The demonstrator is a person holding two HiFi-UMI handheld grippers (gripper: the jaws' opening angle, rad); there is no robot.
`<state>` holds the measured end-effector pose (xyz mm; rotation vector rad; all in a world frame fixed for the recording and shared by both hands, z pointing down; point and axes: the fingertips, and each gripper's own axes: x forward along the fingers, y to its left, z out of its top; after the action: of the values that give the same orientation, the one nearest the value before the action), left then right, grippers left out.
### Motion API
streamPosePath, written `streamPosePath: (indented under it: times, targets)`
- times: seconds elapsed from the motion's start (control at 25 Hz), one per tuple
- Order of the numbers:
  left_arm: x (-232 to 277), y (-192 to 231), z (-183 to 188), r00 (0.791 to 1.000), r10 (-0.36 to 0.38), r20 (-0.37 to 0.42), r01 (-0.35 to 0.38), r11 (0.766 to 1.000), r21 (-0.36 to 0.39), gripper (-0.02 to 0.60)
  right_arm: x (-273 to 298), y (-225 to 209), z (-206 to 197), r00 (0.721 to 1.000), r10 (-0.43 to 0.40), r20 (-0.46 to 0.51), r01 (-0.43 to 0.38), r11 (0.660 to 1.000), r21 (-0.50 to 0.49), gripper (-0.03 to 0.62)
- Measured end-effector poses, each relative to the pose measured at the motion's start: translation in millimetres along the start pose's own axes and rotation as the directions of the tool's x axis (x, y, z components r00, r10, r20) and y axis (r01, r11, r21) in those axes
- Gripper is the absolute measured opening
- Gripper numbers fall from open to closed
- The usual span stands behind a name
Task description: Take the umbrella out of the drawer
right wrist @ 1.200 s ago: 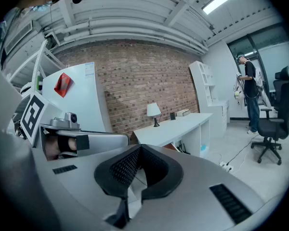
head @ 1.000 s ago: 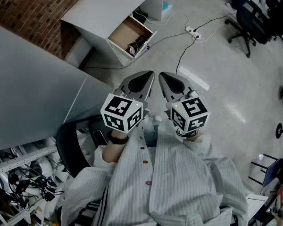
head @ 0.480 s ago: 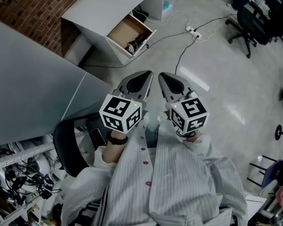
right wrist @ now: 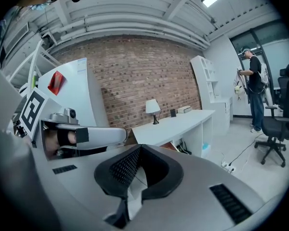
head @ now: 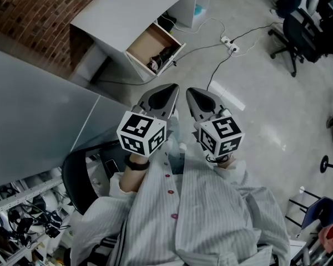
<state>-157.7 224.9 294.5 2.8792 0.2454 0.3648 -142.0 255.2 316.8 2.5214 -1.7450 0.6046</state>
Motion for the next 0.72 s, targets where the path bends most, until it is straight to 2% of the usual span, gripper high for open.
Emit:
streamPosePath:
  times: [0.36,0.72]
  targets:
    - [62.7,81.2,37.0,1.000,0.030,-0.007,-0.030,0.999,-0.018,0.009,90.8,-46.0,33.5,0.999,0.034,-0.037,-0.033,0.999,0.009,0.034]
    - [92.1,148.1,60.1,0.999,0.053,-0.004,-0.053,0.998,-0.014,0.009,162.2,-70.3,51.7,0.998,0.031,-0.061,-0.030,0.999,0.026,0.034]
